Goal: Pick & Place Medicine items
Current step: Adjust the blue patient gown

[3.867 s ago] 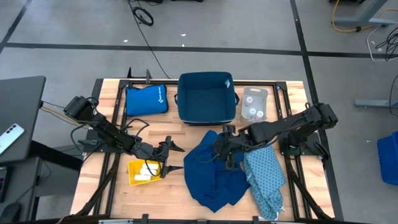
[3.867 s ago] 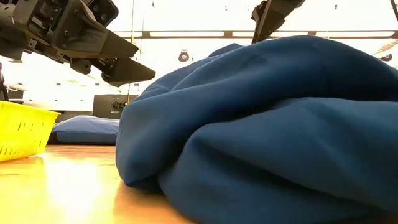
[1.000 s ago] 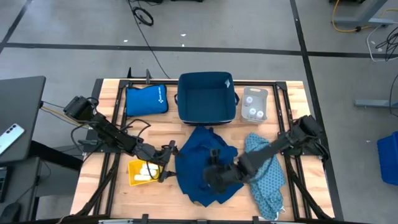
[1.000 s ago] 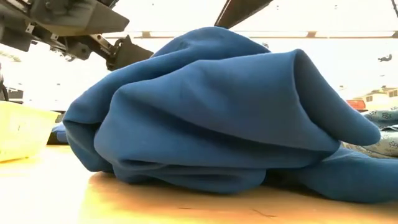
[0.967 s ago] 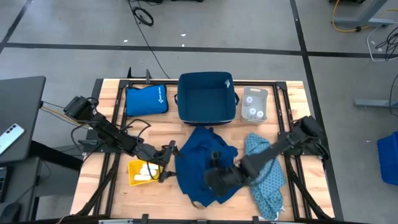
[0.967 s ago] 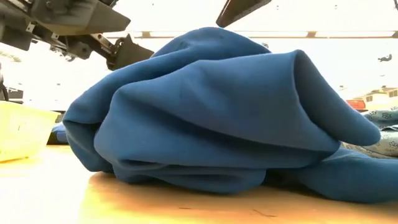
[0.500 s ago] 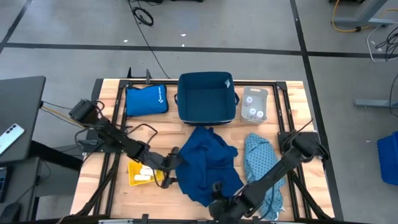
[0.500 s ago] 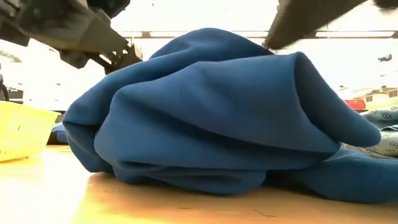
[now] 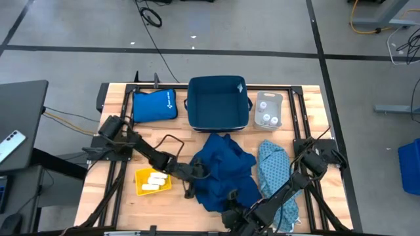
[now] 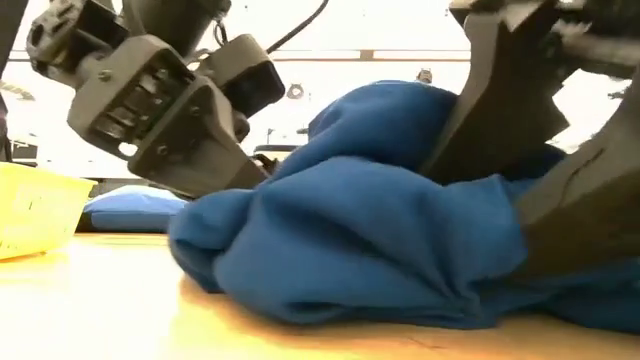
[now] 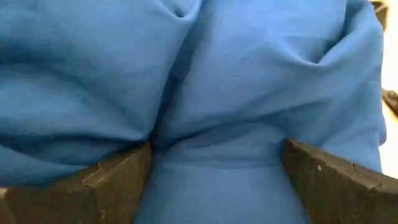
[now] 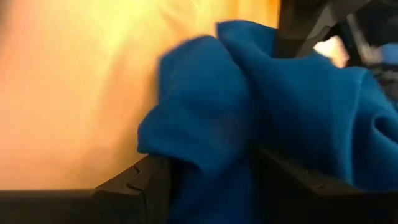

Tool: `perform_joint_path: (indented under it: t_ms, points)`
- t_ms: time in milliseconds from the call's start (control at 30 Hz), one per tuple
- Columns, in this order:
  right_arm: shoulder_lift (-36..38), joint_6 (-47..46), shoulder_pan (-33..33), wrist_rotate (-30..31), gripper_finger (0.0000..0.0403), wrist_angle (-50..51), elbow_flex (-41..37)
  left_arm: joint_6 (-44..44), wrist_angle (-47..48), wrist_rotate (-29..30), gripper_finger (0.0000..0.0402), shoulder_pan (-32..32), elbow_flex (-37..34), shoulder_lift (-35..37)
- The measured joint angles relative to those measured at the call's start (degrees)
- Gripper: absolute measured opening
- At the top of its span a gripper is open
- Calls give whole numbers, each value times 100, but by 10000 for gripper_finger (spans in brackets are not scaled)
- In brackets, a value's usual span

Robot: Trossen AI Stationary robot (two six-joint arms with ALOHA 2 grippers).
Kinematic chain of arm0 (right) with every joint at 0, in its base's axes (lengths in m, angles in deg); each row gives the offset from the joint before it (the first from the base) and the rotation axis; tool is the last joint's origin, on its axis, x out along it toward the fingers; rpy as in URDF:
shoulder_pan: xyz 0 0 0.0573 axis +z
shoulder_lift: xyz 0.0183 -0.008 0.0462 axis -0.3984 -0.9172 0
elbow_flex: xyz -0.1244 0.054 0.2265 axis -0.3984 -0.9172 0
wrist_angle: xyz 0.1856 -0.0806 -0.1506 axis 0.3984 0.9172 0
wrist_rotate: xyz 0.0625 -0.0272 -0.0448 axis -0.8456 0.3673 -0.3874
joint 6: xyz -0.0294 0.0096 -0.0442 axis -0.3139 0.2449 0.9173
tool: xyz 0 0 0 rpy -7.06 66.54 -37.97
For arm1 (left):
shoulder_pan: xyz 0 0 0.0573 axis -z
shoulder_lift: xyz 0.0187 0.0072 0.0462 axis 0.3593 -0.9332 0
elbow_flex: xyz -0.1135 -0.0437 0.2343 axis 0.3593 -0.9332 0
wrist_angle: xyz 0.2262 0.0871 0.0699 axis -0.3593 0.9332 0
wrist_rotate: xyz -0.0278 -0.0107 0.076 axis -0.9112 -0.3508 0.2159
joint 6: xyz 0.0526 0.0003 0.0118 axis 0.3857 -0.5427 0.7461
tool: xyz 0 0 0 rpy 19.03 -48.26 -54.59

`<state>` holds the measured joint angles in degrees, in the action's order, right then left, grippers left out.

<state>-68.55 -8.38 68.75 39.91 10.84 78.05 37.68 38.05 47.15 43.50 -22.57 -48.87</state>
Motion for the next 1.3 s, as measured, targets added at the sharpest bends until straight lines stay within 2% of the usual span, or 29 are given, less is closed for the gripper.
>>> perform_joint_path:
  t_ms: [167, 300, 433, 667, 1100, 1300]
  points:
    - [-172, 309, -161, 249, 212, 144, 4, 58, -236, -384, 364, -121, 139, -162]
    - [-238, 342, -356, 679, 212, 161, 25, 135, -181, -540, 364, -123, 260, -181]
    - [-232, 451, -474, 1114, 213, 268, 19, 156, -184, -557, 364, -123, 321, -219]
    - [-222, 1363, -360, 1862, 213, 373, -4, 284, -165, -551, 364, -119, 321, -219]
    - [-180, 1260, -1261, 772, 213, 404, 15, 444, -195, -455, 364, -121, 308, -221]
    - [-306, 1242, -1433, 436, 213, 307, 24, 455, -218, -474, 364, -121, 297, -224]
